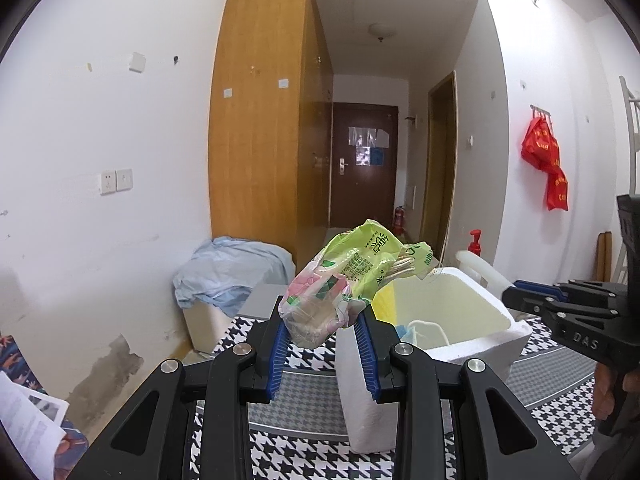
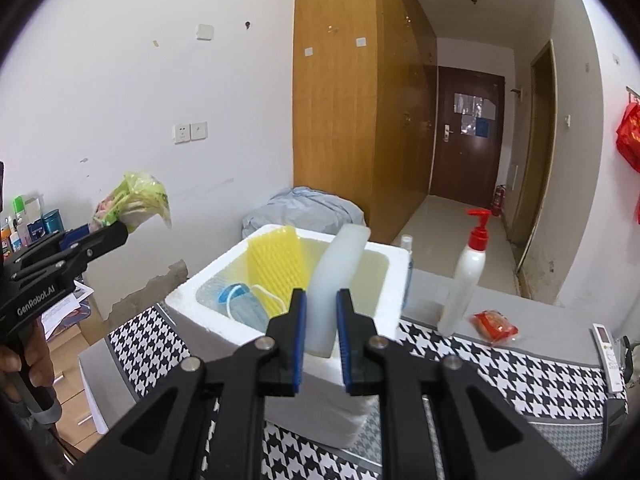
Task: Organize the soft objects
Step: 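Lift and carry the snack and white strip with both grippers over the foam box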
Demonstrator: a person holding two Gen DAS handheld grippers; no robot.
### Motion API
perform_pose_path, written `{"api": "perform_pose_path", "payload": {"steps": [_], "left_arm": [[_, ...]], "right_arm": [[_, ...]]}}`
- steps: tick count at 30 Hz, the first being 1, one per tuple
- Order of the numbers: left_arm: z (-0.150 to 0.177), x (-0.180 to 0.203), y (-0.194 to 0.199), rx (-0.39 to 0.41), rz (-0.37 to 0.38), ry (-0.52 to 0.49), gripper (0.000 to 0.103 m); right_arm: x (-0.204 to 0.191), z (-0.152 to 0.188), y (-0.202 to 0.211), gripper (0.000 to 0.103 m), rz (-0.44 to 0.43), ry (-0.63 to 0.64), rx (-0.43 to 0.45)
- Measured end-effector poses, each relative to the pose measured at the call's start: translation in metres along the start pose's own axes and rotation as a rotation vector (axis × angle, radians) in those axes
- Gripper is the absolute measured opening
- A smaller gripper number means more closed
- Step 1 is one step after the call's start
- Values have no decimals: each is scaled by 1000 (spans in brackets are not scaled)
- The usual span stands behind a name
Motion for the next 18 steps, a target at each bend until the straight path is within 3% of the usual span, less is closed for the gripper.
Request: {"api": "perform_pose_path", "payload": {"steps": [18], "left_arm": [[11, -13, -12, -19, 32, 21, 33]], "right_arm": [[-7, -8, -41, 18, -24, -16, -53]]}}
Point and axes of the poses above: each gripper's, at about its wrist camera, not at the fingertips, and y roughly against the way its jaws point, x to its right, z to its underside, the point moved 9 cm from there along -y, roughly the way its jaws point, and after that the axes turned 12 degrees about -z, right-handed, at the moved point
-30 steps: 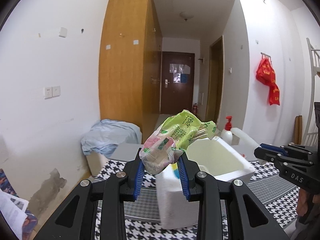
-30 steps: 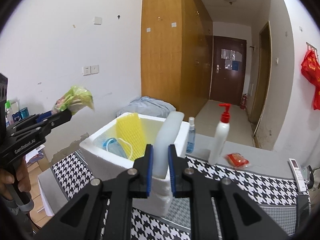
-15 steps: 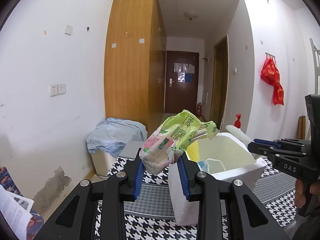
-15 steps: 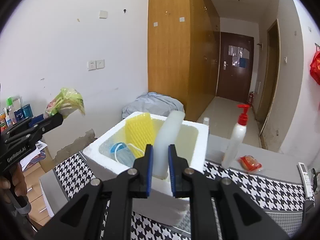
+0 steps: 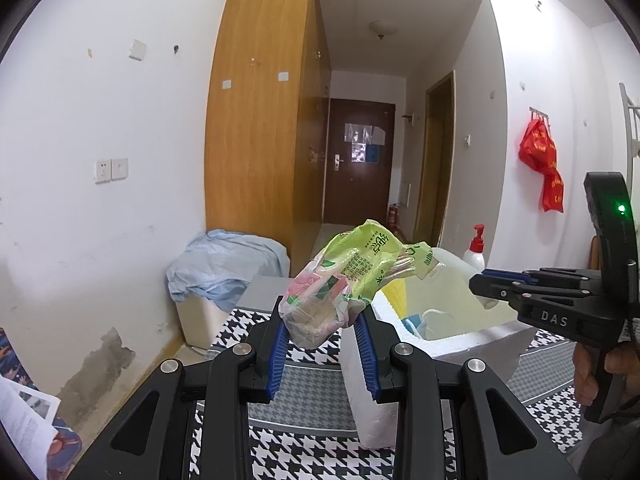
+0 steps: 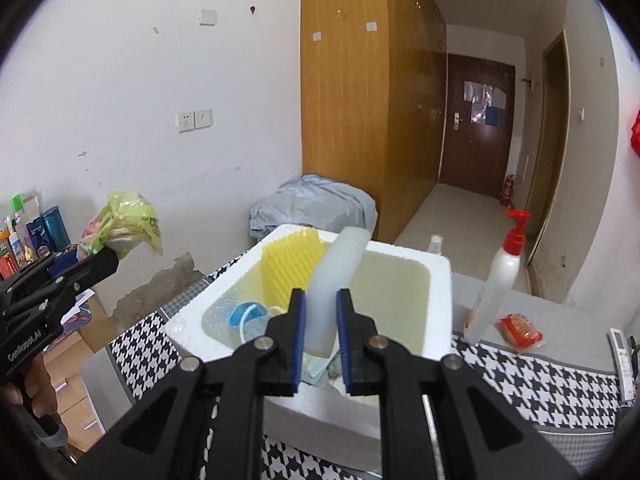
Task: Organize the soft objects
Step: 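Lift and carry the snack and white strip with both grippers over the foam box, then open the right gripper to drop the white foam strip into the box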
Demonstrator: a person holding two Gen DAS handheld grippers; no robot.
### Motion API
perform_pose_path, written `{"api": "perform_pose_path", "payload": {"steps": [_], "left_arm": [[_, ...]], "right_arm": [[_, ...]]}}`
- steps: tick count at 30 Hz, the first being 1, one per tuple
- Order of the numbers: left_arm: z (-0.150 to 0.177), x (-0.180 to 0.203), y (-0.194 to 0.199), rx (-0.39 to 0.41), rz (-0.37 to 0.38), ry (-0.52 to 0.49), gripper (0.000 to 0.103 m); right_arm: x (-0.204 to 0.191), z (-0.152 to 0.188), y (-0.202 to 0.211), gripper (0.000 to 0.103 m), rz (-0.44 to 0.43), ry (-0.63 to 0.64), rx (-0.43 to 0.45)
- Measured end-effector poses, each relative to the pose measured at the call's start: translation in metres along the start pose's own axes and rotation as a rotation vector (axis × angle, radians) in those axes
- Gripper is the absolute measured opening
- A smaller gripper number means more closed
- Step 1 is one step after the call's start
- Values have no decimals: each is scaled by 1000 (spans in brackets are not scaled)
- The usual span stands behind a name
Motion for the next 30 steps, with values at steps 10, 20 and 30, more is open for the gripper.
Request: {"api": "perform_pose_path", "payload": {"steps": [10, 20, 30], "left_arm": [[-1, -3, -7, 1, 6, 2, 33], [-2, 2, -12, 1, -1, 1, 33], [-4, 12, -12, -3, 10, -4, 33]], "right_arm": [[4, -2, -9, 19, 5, -15, -19], [7, 2, -3, 79, 24, -6, -6], [16, 4, 10, 79, 40, -19, 13]]}}
Point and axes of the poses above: each gripper's, at about its wrist camera, not at the fingertips, and y roughly against the way its jaws point, x to its right, z to its underside, the point moved 9 cm from there along -y, roughly the way its jaws point, and after that the axes turned 12 degrees about -z, right-handed, at the moved point
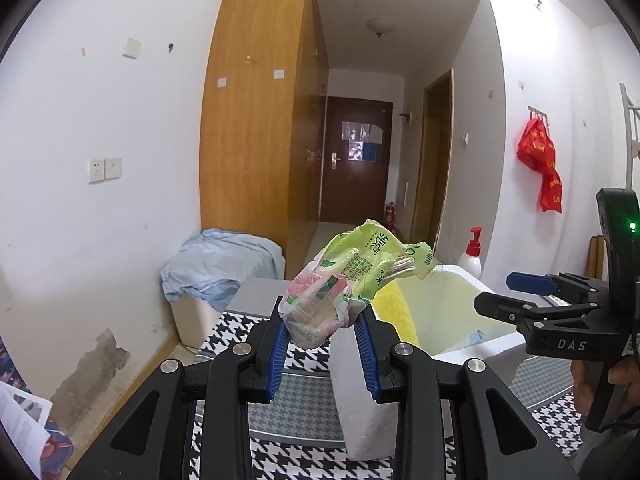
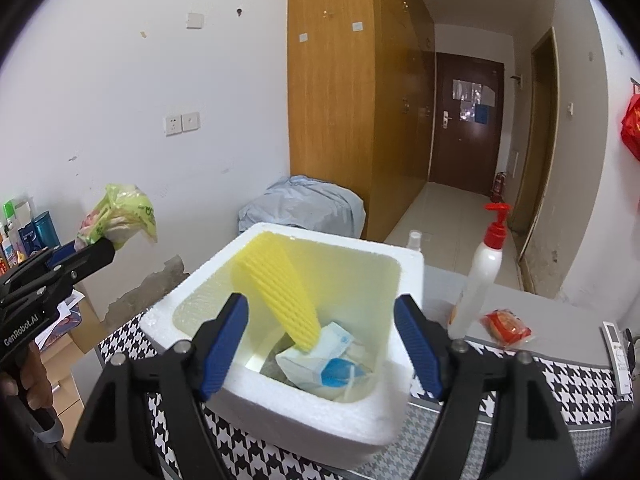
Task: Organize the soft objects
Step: 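Open the right gripper to drop the white foam strip into the box, then lower the wrapped snack into the foam box and open the left gripper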
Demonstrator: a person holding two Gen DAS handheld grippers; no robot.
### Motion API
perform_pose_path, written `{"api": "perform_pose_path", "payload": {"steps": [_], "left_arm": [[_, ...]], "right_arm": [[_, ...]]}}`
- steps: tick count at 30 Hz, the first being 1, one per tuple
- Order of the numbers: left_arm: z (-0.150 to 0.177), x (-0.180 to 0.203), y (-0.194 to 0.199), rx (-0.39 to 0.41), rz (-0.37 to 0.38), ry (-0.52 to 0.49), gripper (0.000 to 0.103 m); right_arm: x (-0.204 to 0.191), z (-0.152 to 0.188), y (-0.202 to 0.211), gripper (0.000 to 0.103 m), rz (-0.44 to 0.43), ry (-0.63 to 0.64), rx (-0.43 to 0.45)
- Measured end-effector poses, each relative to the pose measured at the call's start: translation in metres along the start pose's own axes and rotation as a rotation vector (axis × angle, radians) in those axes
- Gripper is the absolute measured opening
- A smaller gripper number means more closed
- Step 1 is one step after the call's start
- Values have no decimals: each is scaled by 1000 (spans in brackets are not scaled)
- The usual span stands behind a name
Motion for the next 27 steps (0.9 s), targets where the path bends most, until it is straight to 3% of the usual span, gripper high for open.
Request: {"api": "perform_pose_path", "payload": {"steps": [8, 12, 27], "left_arm": [[-5, 14, -2, -4, 25, -9, 33], [-9, 22, -4, -3, 40, -15, 33], [-12, 55, -15, -17, 102, -46, 34]], "right_arm": [[9, 5, 14, 81, 18, 7, 14], [14, 7, 22, 103, 17, -10, 32], [35, 16, 41, 103, 54, -23, 40]]}}
Point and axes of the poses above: each gripper's, at about its wrist camera, not at the fingertips, and y roughly against the way its jaws point, x to its right, z to its underside, the point moved 9 cm from there along -y, roughly the way its jaws point, and after that the axes turned 12 degrees about -z, right-handed, at the moved point
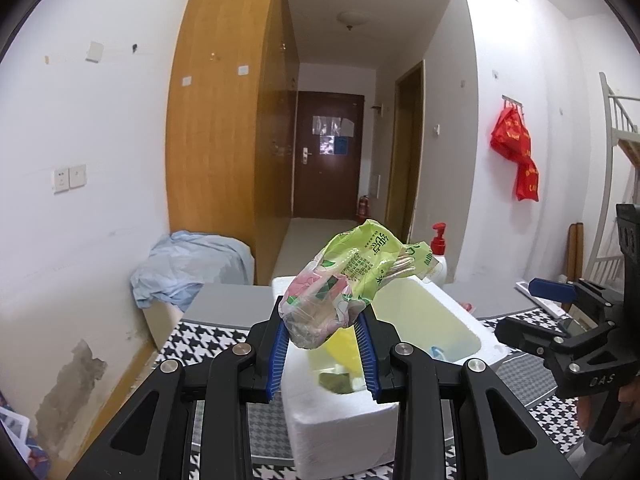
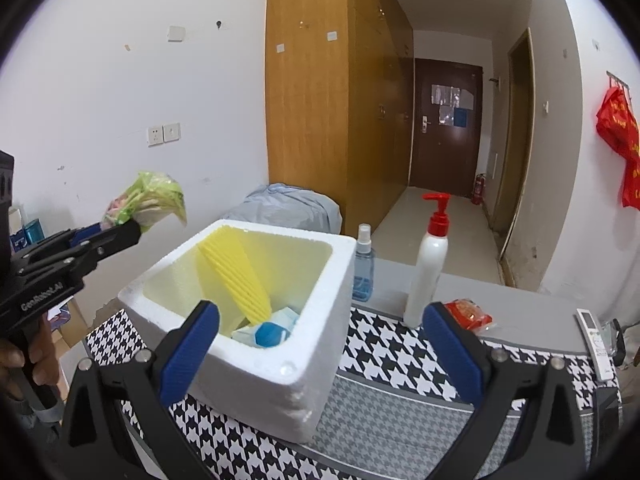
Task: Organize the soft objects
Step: 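Lower the wrapped snack into the foam box and open the left gripper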
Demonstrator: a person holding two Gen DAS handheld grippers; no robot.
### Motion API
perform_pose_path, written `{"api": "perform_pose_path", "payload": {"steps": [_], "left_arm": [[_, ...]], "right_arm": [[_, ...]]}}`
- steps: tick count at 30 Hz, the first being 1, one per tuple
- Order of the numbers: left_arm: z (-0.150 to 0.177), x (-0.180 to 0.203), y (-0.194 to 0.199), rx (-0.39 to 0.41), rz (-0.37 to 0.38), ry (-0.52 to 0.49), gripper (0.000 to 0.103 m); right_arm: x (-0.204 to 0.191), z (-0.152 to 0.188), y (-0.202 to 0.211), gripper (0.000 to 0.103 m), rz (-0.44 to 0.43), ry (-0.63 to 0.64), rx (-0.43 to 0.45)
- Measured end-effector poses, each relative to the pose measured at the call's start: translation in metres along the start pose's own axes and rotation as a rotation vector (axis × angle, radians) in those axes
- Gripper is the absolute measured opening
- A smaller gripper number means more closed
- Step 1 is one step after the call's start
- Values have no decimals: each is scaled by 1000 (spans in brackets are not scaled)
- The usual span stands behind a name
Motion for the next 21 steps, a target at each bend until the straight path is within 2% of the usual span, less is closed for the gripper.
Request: {"api": "perform_pose_path", "payload": {"steps": [9, 21], "left_arm": [[1, 19, -14, -35, 37, -18, 34], [8, 36, -39, -104, 34, -46, 34]], "right_arm": [[18, 10, 15, 103, 43, -23, -1], [39, 21, 32, 103, 94, -61, 0]]}}
Point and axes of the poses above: each gripper's, at about its wrist camera, not at the fingertips, and y roughly against the way its jaws point, x to its right, z to its underside, the point moved 9 cm from there along -y, roughly the way its jaws point, and after that the axes turned 12 degrees about -z, right-handed, at the moved point
